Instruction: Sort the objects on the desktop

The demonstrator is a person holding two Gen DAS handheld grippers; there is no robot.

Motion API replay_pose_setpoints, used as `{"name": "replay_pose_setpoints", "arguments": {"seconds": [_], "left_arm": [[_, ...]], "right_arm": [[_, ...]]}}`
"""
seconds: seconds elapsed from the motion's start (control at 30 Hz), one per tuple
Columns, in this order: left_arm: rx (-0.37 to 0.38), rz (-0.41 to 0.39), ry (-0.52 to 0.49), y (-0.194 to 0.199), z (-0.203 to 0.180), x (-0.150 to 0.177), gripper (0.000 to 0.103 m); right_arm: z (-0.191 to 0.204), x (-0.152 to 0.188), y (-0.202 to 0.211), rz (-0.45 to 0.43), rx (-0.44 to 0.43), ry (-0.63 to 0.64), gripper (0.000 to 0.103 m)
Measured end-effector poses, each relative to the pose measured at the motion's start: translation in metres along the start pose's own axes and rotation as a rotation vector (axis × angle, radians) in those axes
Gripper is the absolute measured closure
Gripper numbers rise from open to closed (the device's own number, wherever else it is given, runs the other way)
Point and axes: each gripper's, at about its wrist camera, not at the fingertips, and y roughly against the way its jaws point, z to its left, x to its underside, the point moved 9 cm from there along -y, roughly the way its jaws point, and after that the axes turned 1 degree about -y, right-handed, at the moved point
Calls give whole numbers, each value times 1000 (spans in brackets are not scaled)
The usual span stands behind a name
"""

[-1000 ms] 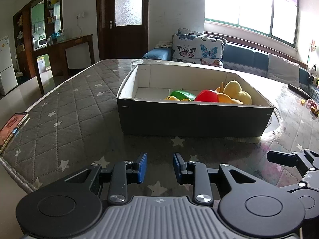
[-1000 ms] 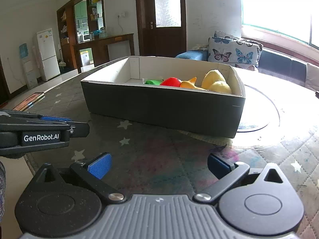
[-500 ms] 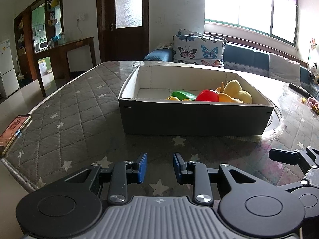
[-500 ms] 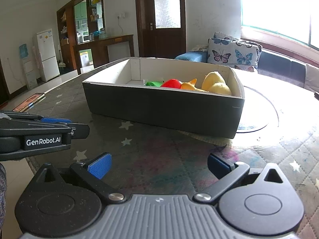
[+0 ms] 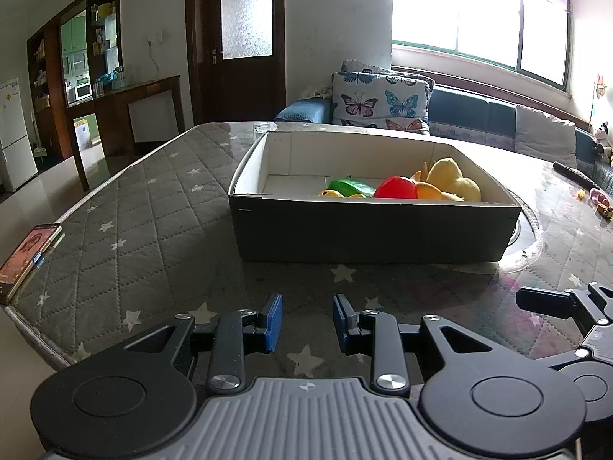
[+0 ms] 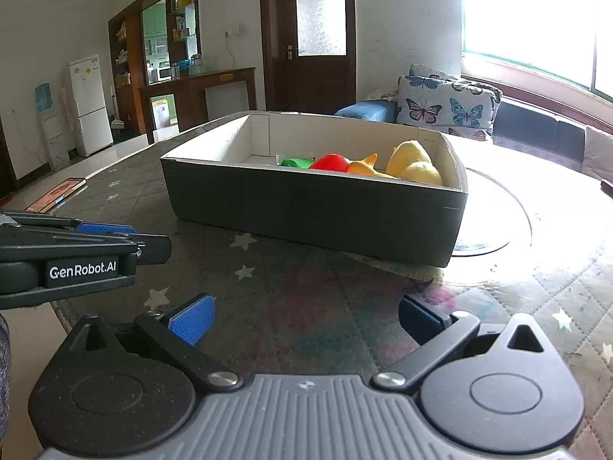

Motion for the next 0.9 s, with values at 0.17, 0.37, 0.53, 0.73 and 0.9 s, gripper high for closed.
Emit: {"name": "replay_pose_setpoints", "arguments": {"seconds": [0.17, 0.37, 0.53, 0.73, 0.9], "left_arm": [[3, -2, -3, 1, -1, 0, 72], [4, -5, -5, 1, -3, -1, 72], [5, -5, -8, 0, -3, -1, 72], [5, -4, -12, -2, -4, -4, 72], [7, -1, -14, -6, -5, -7, 72]], "right_arm": [[0, 0, 1, 0, 0, 0, 0], [-1, 0, 0, 0, 1, -1, 0], [-1, 0, -2, 4, 1, -2, 0], [-2, 0, -5, 11, 1, 1, 0], [-3, -2, -9, 18, 5, -2, 0]]}}
